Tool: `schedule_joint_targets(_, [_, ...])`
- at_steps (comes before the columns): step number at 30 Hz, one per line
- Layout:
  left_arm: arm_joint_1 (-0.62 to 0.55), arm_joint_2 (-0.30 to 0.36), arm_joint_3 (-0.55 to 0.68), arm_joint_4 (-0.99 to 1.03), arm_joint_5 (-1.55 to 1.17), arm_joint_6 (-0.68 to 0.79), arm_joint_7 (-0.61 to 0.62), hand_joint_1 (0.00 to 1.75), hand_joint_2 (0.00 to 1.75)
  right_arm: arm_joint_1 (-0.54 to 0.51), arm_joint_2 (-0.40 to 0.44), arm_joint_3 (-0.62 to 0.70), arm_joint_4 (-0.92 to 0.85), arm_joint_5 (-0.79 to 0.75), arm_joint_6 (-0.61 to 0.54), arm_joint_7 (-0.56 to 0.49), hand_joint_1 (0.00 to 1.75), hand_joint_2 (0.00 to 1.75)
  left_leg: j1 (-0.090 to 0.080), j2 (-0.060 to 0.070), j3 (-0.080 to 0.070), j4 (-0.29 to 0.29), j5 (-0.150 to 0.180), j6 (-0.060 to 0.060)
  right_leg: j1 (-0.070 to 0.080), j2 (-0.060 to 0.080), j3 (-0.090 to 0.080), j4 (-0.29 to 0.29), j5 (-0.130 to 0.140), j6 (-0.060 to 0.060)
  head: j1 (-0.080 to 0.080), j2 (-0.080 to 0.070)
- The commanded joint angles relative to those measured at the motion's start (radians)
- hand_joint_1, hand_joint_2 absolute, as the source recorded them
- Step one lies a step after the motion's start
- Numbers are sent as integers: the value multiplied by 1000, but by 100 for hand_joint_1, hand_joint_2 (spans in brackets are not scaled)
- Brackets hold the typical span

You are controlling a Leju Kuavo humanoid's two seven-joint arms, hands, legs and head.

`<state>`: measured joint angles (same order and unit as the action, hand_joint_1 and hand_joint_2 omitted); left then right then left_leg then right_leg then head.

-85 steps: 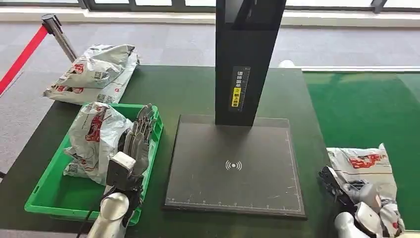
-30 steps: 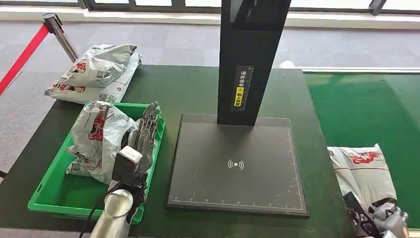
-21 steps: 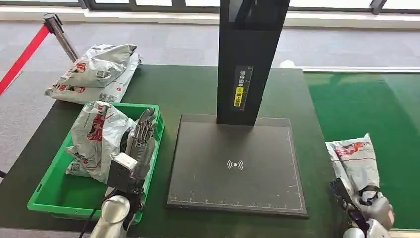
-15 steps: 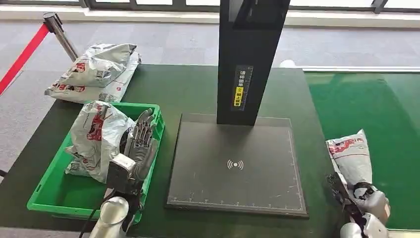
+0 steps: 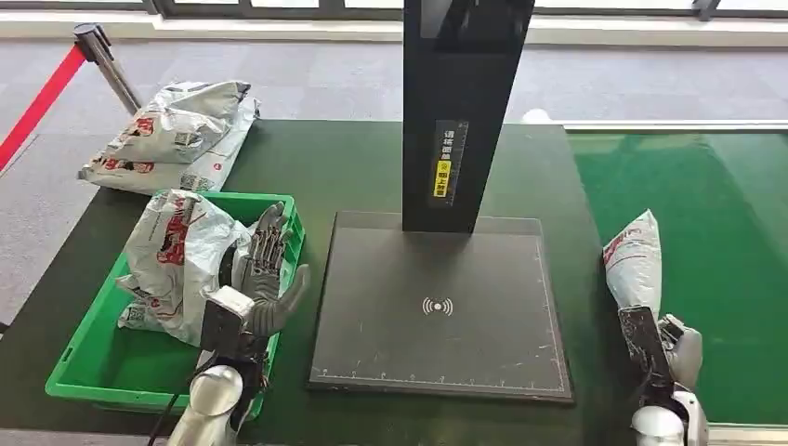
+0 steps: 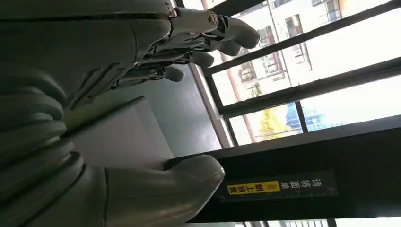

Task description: Moved the parcel from conveyor to table for the left to box.

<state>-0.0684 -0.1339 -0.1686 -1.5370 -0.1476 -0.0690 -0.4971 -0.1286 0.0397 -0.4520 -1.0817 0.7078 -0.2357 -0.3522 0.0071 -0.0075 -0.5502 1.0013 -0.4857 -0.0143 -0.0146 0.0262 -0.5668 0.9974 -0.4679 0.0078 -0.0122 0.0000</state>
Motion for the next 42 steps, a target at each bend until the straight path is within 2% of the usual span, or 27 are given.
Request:
schedule_joint_targets(1, [-9, 0, 32, 72, -1, -7, -47, 0, 175, 198, 150, 206, -651, -508, 286, -279, 175, 175, -1, 2, -1, -1, 0, -1, -1, -1, -3, 3, -1, -2, 0, 0])
schedule_joint_targets(2, [-21, -5, 32, 82, -2, -11, -50, 0, 175, 218, 160, 226, -701, -553, 349, -304, 175, 175, -1, 0, -2, -1, 0, -1, -1, -2, -4, 3, -2, -2, 0, 0])
schedule_joint_targets(3, [-42, -7, 29, 97, 2, -22, -58, 0, 175, 229, 156, 276, -762, -622, 457, -346, 175, 175, -1, 0, -1, -1, -1, -1, 0, -3, -3, 3, -2, -3, 0, 0])
schedule_joint_targets(6, [-56, -4, 22, 123, 9, -38, -56, 0, 175, 232, 145, 356, -773, -675, 587, -346, 175, 175, -1, -2, -2, -2, 1, -1, -1, -5, -4, 3, -3, -4, 0, 0])
schedule_joint_targets(11, [31, 3, 27, 45, 12, -29, -106, 0, 175, 236, 119, 471, -705, -599, 581, -346, 175, 175, 0, -1, 1, -4, 2, -2, 1, -5, 0, 0, -2, -4, 0, 0])
schedule_joint_targets(12, [63, 5, 35, -9, 47, -45, -162, 0, 175, 218, 108, 502, -659, -577, 552, -346, 175, 175, 0, -1, 1, -3, 1, -2, 0, -4, 0, 1, -2, -4, 0, 0])
schedule_joint_targets(13, [82, -5, 50, -43, 84, -56, -188, 0, 175, 206, 107, 507, -611, -617, 578, -346, 175, 175, 0, 3, 2, -4, 1, -2, 1, -1, 1, 0, -1, -4, 0, 0])
schedule_joint_targets(16, [90, -28, 75, -96, 231, -105, -201, 0, 175, 150, 111, 510, -454, -619, 610, -346, 175, 175, 2, 4, -4, -4, 1, -2, 1, 1, 3, -1, -1, -4, 0, 0])
schedule_joint_targets(17, [77, -22, 75, -96, 264, -103, -201, 0, 175, 116, 114, 502, -372, -610, 595, -261, 175, 175, 2, 4, -5, -4, 1, -2, 1, 1, 2, -1, 0, -5, 0, 0])
schedule_joint_targets(18, [73, -17, 73, -93, 268, -99, -201, 0, 175, 100, 113, 504, -339, -610, 592, -263, 175, 175, 2, 1, -5, -4, 2, -2, 2, -2, 1, -2, 0, -4, 0, 0])
schedule_joint_targets(19, [71, -13, 72, -89, 270, -94, -201, 0, 175, 84, 108, 508, -289, -603, 586, -247, 175, 175, 2, 0, 2, -3, 2, -2, 1, -3, 2, -1, -1, -4, 0, 0])
schedule_joint_targets(20, [79, -13, 72, -91, 268, -83, -201, 0, 175, 71, 103, 504, -227, -569, 537, -186, 175, 175, 2, 0, 2, -4, 3, -1, 1, -3, 2, -2, 0, -4, 0, 0])
schedule_joint_targets(21, [87, -13, 71, -95, 263, -75, -198, 0, 175, 60, 97, 500, -169, -582, 537, -141, 175, 175, 2, -1, 2, -3, 2, -1, 1, -4, 3, -2, -1, -3, 0, 0])
schedule_joint_targets(22, [91, -12, 71, -99, 262, -76, -198, 0, 175, 54, 92, 500, -145, -584, 536, -145, 175, 175, 2, 0, 3, -4, 3, -1, 2, -3, 3, -3, 0, -4, 0, 0])
schedule_joint_targets(23, [95, -12, 72, -100, 258, -75, -198, 0, 175, 42, 78, 497, -78, -559, 499, -96, 175, 175, 2, -3, 3, -4, 3, -1, 1, -5, 4, -2, 0, -3, 0, 0])
schedule_joint_targets(25, [94, -12, 74, -99, 257, -77, -198, 0, 175, 35, 69, 498, -47, -559, 491, -111, 175, 175, 2, -3, 3, -4, 3, -2, 1, -5, 4, -3, 0, -3, 0, 0])
schedule_joint_targets(26, [91, -14, 80, -92, 252, -58, -187, 0, 175, 23, 65, 489, -5, -532, 441, -53, 38, 175, 2, -2, 3, -6, 4, -1, 2, -5, 5, -4, 1, -4, 0, 0])
schedule_joint_targets(27, [84, -12, 79, -80, 254, -53, -183, 0, 175, 21, 59, 493, 7, -487, 379, -46, 0, 175, 1, -4, 2, -4, 4, -1, 1, -6, 4, -2, 0, -3, 0, 0])
schedule_joint_targets(28, [84, -12, 79, -80, 254, -53, -183, 0, 175, 21, 59, 493, 7, -487, 379, -46, 0, 175, 2, -6, 2, -3, 3, -2, 1, -7, 4, -2, -1, -3, 0, 0])
schedule_joint_targets(29, [74, -9, 77, -60, 251, -38, -177, 0, 175, 25, 60, 493, -1, -423, 278, -28, 0, 175, 1, -6, 2, -4, 4, -2, 0, -8, 4, -2, -1, -3, 0, 0])
schedule_joint_targets(33, [102, 1, 50, -79, 226, 14, -187, 0, 175, 78, 72, 495, -94, -307, 131, 38, 0, 175, 1, -8, 1, -4, 4, -2, 0, -10, 3, -1, -1, -4, 0, 0])
schedule_joint_targets(37, [113, 5, 44, -90, 226, 19, -188, 0, 175, 84, 74, 495, -110, -302, 130, 45, 0, 175, 0, -7, 0, -3, 3, -2, 0, -9, 2, 0, -2, -3, 0, 0])
schedule_joint_targets(38, [116, 8, 39, -97, 229, 27, -184, 0, 175, 76, 74, 497, -108, -237, 67, 80, 0, 175, 1, -6, 1, -3, 3, -2, 1, -9, 2, -1, -1, -4, 0, 0])
schedule_joint_targets(40, [107, 11, 25, -99, 229, 30, -168, 0, 175, 67, 78, 497, -104, -199, 75, 145, 0, 175, 1, -8, -1, -2, 3, -2, 0, -9, 1, 0, -2, -3, 0, 0])
schedule_joint_targets(41, [98, 13, 13, -97, 226, 28, -154, 0, 175, 71, 73, 512, -110, -154, 99, 196, 0, 0, 0, -7, 0, -3, 4, -2, 0, -9, 1, 0, -1, -4, 0, 0])
schedule_joint_targets(42, [92, 13, 7, -95, 224, 27, -147, 0, 175, 76, 68, 525, -114, -129, 122, 220, 0, 0, 1, -7, -1, -3, 4, -2, 1, -10, 1, 0, -1, -4, 0, 0])
